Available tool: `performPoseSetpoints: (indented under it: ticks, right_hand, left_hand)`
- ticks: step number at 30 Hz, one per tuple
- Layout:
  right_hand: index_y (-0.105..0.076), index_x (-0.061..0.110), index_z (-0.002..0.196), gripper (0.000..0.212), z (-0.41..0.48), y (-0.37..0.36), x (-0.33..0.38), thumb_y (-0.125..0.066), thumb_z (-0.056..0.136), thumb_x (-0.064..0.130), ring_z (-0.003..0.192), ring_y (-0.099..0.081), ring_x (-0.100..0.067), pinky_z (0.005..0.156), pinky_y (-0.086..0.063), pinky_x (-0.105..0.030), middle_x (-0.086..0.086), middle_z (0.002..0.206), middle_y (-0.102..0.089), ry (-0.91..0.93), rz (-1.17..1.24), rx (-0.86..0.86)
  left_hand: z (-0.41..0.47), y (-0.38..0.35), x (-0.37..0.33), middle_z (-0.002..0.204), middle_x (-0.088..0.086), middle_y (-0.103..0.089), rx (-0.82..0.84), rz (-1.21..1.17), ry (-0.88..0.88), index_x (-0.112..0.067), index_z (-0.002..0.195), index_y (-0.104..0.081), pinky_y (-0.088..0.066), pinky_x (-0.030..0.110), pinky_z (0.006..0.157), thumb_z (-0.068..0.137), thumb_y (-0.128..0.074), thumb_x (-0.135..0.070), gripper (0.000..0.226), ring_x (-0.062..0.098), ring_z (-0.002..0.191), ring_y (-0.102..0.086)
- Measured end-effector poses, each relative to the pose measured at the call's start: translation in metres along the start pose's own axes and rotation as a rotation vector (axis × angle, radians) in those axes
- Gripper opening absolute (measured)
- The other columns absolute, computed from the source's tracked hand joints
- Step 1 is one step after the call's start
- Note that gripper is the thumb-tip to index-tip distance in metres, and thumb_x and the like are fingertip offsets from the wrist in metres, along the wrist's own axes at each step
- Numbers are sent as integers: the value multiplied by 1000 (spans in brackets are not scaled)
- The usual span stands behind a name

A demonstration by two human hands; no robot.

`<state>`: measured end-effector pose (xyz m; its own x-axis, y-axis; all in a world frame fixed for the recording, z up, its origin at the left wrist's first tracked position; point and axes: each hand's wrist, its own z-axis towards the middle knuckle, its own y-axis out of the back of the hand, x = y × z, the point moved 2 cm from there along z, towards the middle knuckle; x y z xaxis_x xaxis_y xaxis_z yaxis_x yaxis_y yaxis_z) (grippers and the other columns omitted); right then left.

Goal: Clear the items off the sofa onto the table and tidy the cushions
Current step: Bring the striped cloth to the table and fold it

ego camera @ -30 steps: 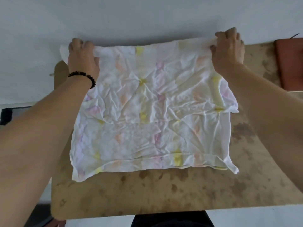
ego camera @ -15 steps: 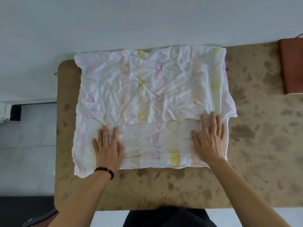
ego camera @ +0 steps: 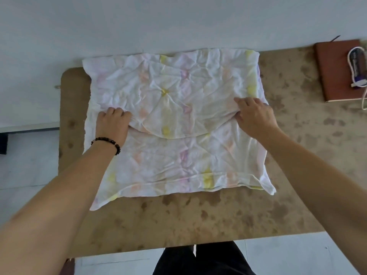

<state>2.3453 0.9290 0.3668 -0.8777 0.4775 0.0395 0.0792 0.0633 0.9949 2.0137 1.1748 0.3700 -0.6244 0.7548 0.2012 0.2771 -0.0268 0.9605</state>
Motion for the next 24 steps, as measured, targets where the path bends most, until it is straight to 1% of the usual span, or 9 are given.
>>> performPoseSetpoints:
  ticks: [2, 4, 6, 8, 11, 14, 17, 20, 24]
  right_hand:
    - [-52, 12, 133, 39, 8, 8, -10, -54, 95, 23, 92, -64, -38, 69, -51, -43, -14, 104, -65, -66, -51, 42]
    - [-51, 16, 131, 39, 11, 12, -22, -57, 94, 26, 91, -64, -36, 68, -49, -40, -12, 103, -62, -68, -94, 123]
    - [-51, 19, 129, 44, 8, 13, -29, -64, 89, 30, 90, -63, -35, 68, -49, -40, -9, 103, -59, -42, -105, 191]
    - [-52, 19, 127, 43, 1, 9, -31, -66, 87, 24, 84, -63, -34, 63, -46, -38, -8, 101, -57, -20, -138, 189]
    - [-56, 13, 119, 33, -1, 9, -31, -59, 87, 5, 72, -63, -34, 57, -41, -34, -10, 93, -58, -51, -167, 150]
    - [-61, 8, 112, 29, 1, 23, -35, -57, 85, -2, 63, -60, -35, 54, -38, -32, -13, 90, -60, -124, -159, 63]
    - [-64, 7, 110, 27, 0, 53, -31, -58, 85, -3, 62, -59, -37, 52, -35, -31, -16, 92, -60, -137, -84, -89]
    - [-67, 9, 113, 33, -21, 82, -17, -62, 82, -1, 69, -61, -38, 52, -37, -31, -15, 96, -63, -103, 32, -267]
    - [-72, 12, 108, 32, -85, 83, 5, -61, 80, 1, 71, -63, -35, 49, -40, -29, -9, 95, -66, -106, 108, -395]
  left_hand:
    - [5, 4, 5, 91, 13, -63, 63, 47, 33, -9, 107, -63, -38, 45, 75, 81, -59, 0, 28, 35, 91, -56]
    - [7, 7, 9, 93, 11, -62, 116, 95, 49, -12, 108, -61, -37, 43, 76, 83, -61, -7, 25, 34, 92, -55]
    - [7, 9, 11, 91, 11, -60, 124, 135, 55, -11, 100, -63, -36, 42, 75, 80, -67, -8, 21, 33, 91, -54]
    - [4, 12, 12, 86, 15, -55, 82, 147, 59, -5, 87, -63, -35, 43, 70, 72, -71, 0, 18, 34, 85, -51]
    - [-3, 17, 22, 83, 19, -50, -24, 116, 66, 0, 78, -58, -34, 42, 63, 67, -62, 14, 18, 35, 82, -47]
    - [-8, 28, 37, 76, 20, -56, -88, 48, 74, 2, 81, -58, -33, 37, 55, 64, -54, 23, 27, 37, 82, -52]
    - [-17, 38, 55, 74, 22, -54, -167, -93, 176, 3, 89, -56, -32, 33, 48, 63, -49, 26, 36, 37, 74, -50]
    - [-43, 45, 67, 89, 23, -56, -278, -167, 257, -1, 104, -57, -35, 38, 53, 62, -52, 24, 49, 40, 81, -52]
    - [-114, 42, 62, 90, 20, -51, -354, -222, 273, -3, 95, -63, -38, 43, 61, 52, -61, 22, 49, 39, 81, -49]
